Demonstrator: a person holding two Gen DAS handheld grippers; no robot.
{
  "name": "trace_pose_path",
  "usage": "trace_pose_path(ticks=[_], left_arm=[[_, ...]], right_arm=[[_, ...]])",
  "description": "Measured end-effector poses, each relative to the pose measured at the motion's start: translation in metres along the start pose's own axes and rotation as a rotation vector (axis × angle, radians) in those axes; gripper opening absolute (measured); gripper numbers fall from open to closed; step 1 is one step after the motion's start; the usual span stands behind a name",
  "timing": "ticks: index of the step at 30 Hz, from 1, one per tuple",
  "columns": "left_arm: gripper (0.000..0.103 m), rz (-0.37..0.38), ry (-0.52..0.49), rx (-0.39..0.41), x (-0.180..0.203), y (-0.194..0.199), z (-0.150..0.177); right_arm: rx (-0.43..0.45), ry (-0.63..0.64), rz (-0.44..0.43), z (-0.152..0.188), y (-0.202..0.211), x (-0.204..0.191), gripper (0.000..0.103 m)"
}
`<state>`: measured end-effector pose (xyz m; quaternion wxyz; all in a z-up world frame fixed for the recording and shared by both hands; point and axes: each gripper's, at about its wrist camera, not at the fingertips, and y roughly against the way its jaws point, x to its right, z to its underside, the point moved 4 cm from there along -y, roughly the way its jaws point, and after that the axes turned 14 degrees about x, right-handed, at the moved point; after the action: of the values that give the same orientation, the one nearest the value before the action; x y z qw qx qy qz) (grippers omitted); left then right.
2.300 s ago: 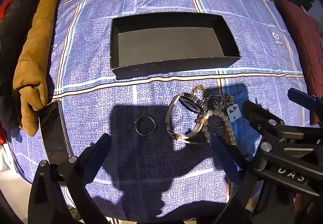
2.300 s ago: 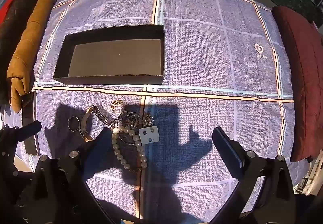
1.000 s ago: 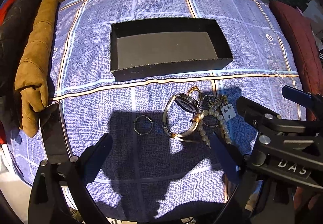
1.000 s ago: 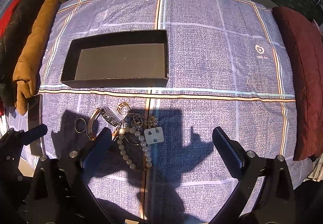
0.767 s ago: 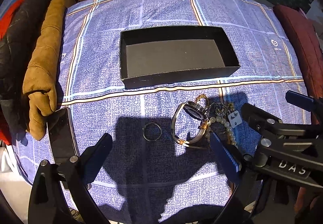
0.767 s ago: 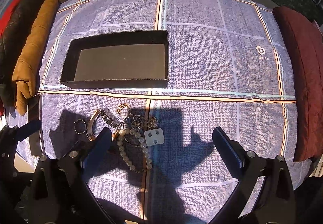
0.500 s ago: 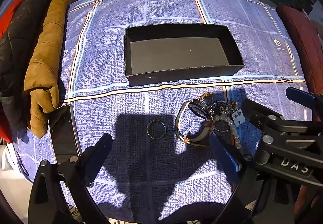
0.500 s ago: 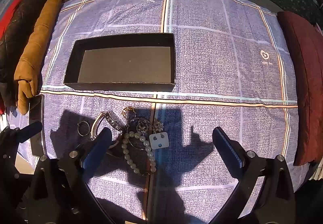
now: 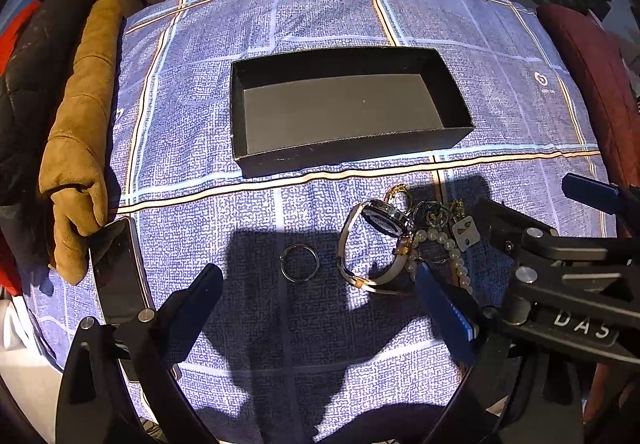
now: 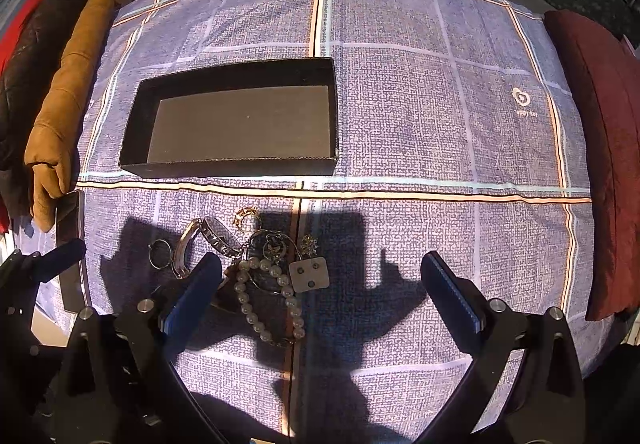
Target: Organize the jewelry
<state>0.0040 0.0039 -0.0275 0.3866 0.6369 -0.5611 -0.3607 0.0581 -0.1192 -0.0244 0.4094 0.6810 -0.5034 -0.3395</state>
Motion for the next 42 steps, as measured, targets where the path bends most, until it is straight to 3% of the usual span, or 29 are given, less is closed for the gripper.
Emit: trace_pose_path(ticks=[6, 15, 25, 34, 38, 42], left_arm=[[0.095, -0.007, -0.007, 0.015, 0.002, 0.000, -0.001], [0.095, 0.066, 0.037, -0.059, 0.002, -0.011, 0.011], [0.095, 0.052, 0.062, -0.066, -0.007, -0.018, 0.025], [0.095, 0.051, 0.026, -0.067, -0.008, -0.025, 0.027], [0.093, 0.088, 0.080, -0.084, -0.027, -0.031, 0.030], [0.081, 0.168, 0.128, -0.108, -0.023, -0.041, 0.026]], right_arm=[[-0.006, -0.003, 0.002, 0.002, -0.002, 0.003, 0.098], [-0.015, 0.004, 0.003, 0.006, -0.005, 0.004, 0.098], [-0.040, 0.000, -0.003, 0.016, -0.013, 0.007, 0.098], [-0.047, -0.008, 0.017, 0.023, -0.017, 0.016, 0.098], [-0.064, -0.045, 0.030, 0.035, -0.020, 0.030, 0.098], [-0.082, -0.076, 0.036, 0.047, -0.025, 0.042, 0.098]])
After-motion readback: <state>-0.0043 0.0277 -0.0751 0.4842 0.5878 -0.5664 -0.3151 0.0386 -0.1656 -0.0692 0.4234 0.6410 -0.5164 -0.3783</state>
